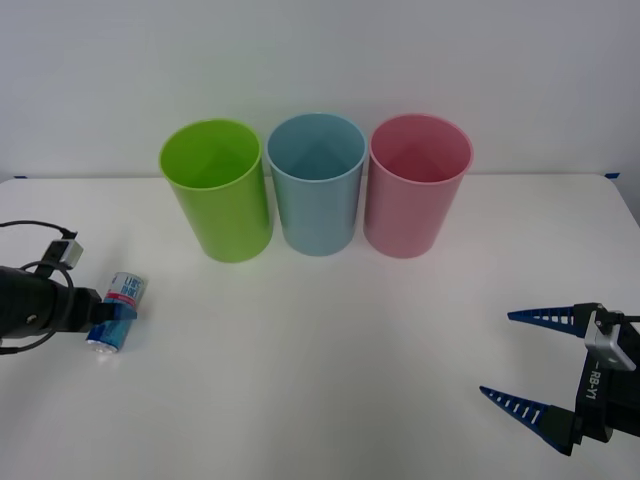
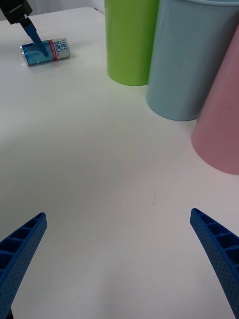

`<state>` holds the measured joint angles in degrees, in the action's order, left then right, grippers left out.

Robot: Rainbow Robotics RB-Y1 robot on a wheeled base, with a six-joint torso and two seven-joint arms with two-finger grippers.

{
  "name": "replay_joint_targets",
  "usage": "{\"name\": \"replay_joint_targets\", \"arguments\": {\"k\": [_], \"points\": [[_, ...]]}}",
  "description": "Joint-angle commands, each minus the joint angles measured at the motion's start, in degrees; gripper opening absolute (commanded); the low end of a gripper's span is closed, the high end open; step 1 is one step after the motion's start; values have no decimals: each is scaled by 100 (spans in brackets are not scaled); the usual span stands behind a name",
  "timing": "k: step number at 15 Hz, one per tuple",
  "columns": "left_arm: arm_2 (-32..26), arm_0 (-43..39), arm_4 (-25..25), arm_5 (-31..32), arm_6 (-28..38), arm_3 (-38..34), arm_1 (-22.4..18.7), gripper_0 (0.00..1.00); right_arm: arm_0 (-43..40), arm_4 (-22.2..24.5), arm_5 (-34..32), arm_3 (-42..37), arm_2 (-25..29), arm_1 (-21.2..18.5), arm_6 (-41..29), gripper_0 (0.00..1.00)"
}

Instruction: Put cans in the blue bin and PET bottles in the pink bin and trash in the green bin.

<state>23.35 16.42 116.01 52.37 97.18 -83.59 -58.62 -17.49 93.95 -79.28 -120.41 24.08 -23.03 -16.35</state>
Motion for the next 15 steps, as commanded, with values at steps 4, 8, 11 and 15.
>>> {"name": "replay_joint_targets", "arguments": {"k": [4, 8, 11, 15], "points": [[100, 257, 18, 10, -23, 413, 237, 100, 0, 0, 0, 0, 0, 0, 0, 100], [100, 274, 36, 10, -129, 413, 237, 81, 0, 0, 0, 0, 0, 0, 0, 100], [144, 274, 36, 1, -164, 413, 237, 18, 0, 0, 0, 0, 0, 0, 0, 100], [170, 265, 36, 1, -270, 422, 237, 2, 0, 0, 0, 0, 0, 0, 0, 100]]}}
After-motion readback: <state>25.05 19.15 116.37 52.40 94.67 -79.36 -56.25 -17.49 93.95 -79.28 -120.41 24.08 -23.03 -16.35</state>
